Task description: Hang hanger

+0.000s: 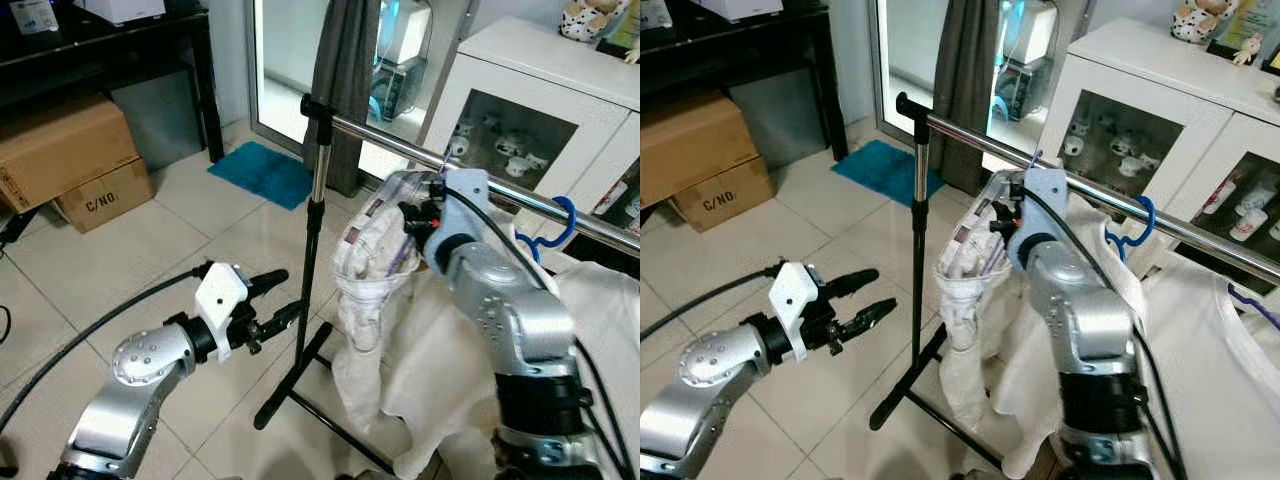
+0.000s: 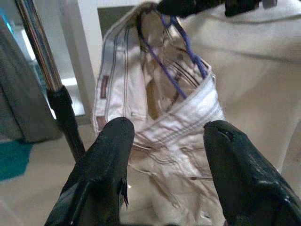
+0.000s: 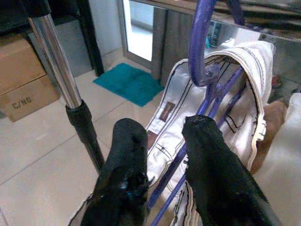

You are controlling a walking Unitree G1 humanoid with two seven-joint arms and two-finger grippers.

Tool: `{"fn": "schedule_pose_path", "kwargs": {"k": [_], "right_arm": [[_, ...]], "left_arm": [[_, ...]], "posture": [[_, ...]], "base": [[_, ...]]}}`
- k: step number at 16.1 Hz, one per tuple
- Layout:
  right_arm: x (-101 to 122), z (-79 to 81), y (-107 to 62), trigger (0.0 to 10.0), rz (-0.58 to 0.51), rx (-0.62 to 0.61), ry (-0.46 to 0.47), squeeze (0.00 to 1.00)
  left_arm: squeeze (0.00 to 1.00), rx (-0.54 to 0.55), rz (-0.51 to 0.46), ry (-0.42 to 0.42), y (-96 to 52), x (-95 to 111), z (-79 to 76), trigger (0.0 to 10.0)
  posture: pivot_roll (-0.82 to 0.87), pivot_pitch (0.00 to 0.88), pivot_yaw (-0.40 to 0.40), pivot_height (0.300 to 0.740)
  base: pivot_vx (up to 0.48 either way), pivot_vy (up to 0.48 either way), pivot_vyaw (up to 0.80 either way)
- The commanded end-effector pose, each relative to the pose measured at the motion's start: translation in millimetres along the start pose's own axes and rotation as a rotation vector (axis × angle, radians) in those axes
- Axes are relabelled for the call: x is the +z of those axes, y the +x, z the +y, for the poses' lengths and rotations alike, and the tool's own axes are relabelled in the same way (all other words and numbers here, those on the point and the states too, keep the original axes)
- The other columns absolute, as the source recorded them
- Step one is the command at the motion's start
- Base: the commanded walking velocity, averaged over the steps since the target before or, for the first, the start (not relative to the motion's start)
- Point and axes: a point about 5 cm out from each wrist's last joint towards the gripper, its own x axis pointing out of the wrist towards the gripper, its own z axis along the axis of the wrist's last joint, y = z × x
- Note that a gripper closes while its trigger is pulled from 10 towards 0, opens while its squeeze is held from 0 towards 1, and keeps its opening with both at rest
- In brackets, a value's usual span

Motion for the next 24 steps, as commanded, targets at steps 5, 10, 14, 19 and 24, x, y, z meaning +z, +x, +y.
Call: {"fn": "schedule_pose_path", "kwargs": {"k": [5, 10, 14, 19, 24], "right_arm": [[1.6, -25.7, -13.1, 10.0, 0.039, -0.029, 0.057, 1.00], [-0.6, -33.6, -23.9, 10.0, 0.086, -0.029, 0.021, 1.00], [9.7, -30.4, -29.1, 10.0, 0.043, 0.052, -0.023, 1.00], [15.7, -34.8, -28.7, 10.0, 0.023, 0.115, -0.072, 1.00], [1.5, -18.4, 5.5, 10.0, 0.078, 0.076, 0.091, 0.00]], "left_arm": [[0.00, -0.020, 0.018, -0.009, 13.1, 11.8, 4.8, 10.0], [0.00, 0.027, 0.009, 0.008, 32.9, 29.8, 17.3, 10.0], [0.00, -0.032, 0.016, -0.006, 32.6, 30.6, 6.8, 10.0], [0.00, -0.070, 0.031, -0.024, 27.6, 29.2, 0.8, 10.0], [0.00, -0.087, 0.038, -0.032, 28.5, 28.7, -1.7, 10.0]], "posture": [[-0.01, 0.000, -0.090, 0.740], [-0.04, 0.000, -0.073, 0.740], [-0.04, 0.000, -0.070, 0.740], [-0.04, 0.012, -0.071, 0.740], [-0.03, 0.009, -0.075, 0.740]], "base": [[0.000, 0.000, 0.00], [0.000, 0.000, 0.00], [0.000, 0.000, 0.00], [0.000, 0.000, 0.00], [0.000, 0.000, 0.00]]}}
